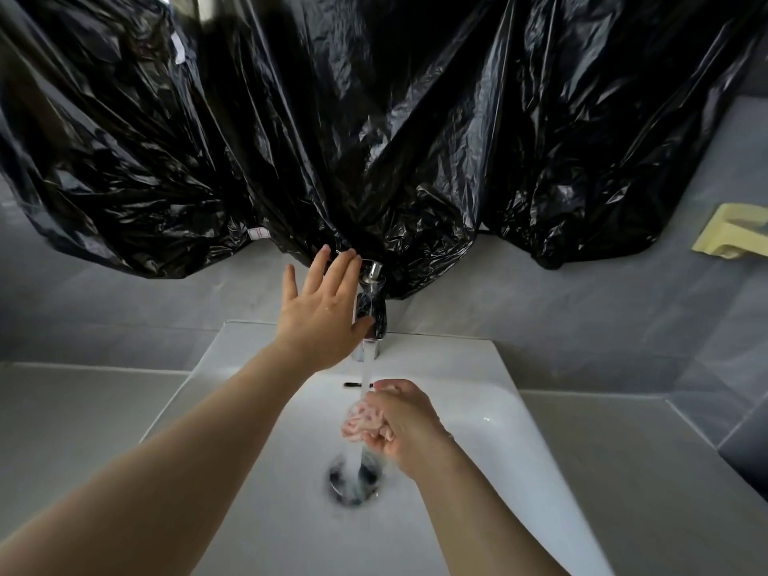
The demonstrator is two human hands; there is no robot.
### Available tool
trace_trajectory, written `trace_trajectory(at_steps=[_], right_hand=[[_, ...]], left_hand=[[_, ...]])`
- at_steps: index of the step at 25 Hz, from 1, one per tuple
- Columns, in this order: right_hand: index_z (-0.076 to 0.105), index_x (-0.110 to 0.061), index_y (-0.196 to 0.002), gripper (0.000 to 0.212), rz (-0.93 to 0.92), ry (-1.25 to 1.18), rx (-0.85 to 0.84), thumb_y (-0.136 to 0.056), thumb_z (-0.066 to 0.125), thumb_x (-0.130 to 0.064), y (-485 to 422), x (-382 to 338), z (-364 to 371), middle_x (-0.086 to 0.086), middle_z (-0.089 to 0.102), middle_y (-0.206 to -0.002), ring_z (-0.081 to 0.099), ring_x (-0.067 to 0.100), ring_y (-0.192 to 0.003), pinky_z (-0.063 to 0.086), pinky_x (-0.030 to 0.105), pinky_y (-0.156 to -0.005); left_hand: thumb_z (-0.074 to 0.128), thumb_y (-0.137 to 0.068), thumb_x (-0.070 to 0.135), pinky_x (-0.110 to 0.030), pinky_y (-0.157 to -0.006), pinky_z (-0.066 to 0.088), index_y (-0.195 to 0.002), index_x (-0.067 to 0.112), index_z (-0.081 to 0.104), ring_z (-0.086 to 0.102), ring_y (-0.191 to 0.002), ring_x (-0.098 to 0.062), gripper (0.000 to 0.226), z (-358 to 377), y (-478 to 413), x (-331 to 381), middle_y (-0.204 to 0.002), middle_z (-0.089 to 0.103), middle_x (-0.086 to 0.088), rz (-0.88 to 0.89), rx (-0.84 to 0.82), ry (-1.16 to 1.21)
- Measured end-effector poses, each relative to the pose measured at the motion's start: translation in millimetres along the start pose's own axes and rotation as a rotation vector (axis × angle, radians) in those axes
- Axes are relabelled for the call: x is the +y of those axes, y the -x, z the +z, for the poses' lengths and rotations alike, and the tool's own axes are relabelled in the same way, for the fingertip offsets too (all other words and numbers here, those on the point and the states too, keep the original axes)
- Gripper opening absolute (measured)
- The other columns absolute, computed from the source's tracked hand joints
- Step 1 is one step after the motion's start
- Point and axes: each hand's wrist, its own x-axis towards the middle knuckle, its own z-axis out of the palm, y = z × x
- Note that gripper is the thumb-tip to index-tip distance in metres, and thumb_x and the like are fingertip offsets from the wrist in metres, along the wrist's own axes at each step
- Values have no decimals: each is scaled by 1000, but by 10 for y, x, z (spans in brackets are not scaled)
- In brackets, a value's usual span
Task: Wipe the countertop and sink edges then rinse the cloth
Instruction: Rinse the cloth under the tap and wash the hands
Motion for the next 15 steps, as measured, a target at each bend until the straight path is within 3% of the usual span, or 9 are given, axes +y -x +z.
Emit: trace_trajectory(at_steps=[3,7,11,13,15], right_hand=[[55,-17,-85,14,1,-7,12,-88,56,-4,54,-28,-24,11,53,-79,50,12,-41,47,25,-56],[57,-17,-85,13,-28,-89,-10,-88,58,-4,144,-100,-17,13,56,-85,51,19,-59,50,27,-55],[55,-12,-91,9,-162,-173,-118,-92,52,-4,318,-139,-83,6,65,-59,60,14,-43,51,29,-62],[59,-8,-88,9,-200,-131,-137,-92,52,-6,376,-121,-121,7,67,-58,63,16,-46,55,32,-65],[64,-3,-87,9,-199,-64,-119,-91,56,-8,379,-55,-116,7,65,-58,62,17,-48,57,34,-64]], left_hand=[[50,-87,43,-53,-112,7,-143,15,20,19,-136,-28,70,-34,31,31,-149,21,-3,-75,1,-14],[49,-89,35,-46,-109,20,-141,15,25,24,-133,-29,60,-124,93,4,-147,24,-6,-73,-76,56],[59,-85,22,-29,-110,16,-142,18,24,16,-137,-21,67,-212,582,70,-152,15,2,44,-162,493],[61,-83,17,-25,-111,18,-144,15,18,20,-138,-20,74,-196,817,164,-150,20,0,64,-324,643],[64,-80,13,-26,-104,34,-140,12,20,38,-128,-20,74,-133,917,243,-134,40,-2,22,-537,765]])
